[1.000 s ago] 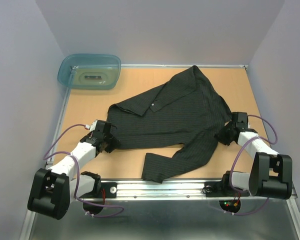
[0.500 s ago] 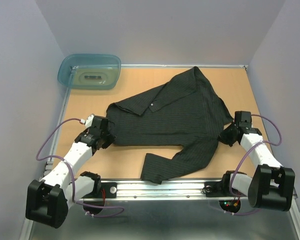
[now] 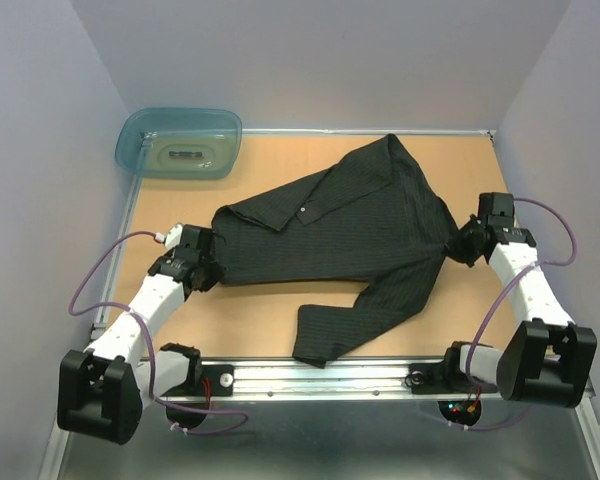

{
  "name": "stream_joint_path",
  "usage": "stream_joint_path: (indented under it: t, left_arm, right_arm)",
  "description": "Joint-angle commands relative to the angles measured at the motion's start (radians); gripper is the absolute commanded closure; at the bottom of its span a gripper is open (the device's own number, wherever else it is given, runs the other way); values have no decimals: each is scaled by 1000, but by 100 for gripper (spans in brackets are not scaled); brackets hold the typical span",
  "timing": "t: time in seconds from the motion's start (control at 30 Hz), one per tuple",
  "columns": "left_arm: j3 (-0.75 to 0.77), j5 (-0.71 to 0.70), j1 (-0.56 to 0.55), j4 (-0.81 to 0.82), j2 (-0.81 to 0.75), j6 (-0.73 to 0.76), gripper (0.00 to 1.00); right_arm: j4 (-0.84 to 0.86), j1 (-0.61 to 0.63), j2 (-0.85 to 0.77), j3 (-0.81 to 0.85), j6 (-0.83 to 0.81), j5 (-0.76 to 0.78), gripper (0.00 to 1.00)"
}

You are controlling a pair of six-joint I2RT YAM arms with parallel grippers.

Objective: Fold and stack the long sleeve shirts
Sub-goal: Flatten the shirt out

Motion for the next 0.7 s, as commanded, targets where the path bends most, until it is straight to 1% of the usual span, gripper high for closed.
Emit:
stream_joint_path:
  t: [0.0,0.27,0.5,0.57,0.67]
  left_arm:
    - [67,-53,34,31,59,46,82]
    - [185,-39,53,91,230,100,79]
    - [225,-35,60,126,346,125,69]
    - [233,-29,60,129,373,131,66]
    - [241,-12,60,135,381,136,65]
  right_arm:
    - [30,-9,58,125,-20,49,99]
    - [93,-9,205,191,-33,22,99]
    - [121,-9,309,230,-40,43,99]
    - [125,-9,331,231,-39,46,96]
    - [131,-9,340,225,-36,40,95]
